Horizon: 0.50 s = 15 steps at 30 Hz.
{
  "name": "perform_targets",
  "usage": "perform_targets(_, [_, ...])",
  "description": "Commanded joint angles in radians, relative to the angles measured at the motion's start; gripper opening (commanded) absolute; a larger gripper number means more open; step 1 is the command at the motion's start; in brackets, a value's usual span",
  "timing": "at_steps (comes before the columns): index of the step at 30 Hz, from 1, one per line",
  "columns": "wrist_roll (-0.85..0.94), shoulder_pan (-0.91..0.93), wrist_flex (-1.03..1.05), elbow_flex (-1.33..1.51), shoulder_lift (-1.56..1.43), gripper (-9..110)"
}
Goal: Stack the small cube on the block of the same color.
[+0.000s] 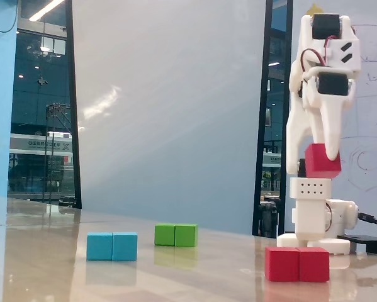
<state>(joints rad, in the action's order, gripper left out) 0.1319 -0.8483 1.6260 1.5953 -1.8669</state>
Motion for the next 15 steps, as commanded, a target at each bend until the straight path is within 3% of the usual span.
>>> perform_targets(1, [-0.006, -0.011, -0.017, -0.095, 0.020, 16])
perform_targets(15, [-0.002, 0.140, -0.133, -0.095, 0.199, 16])
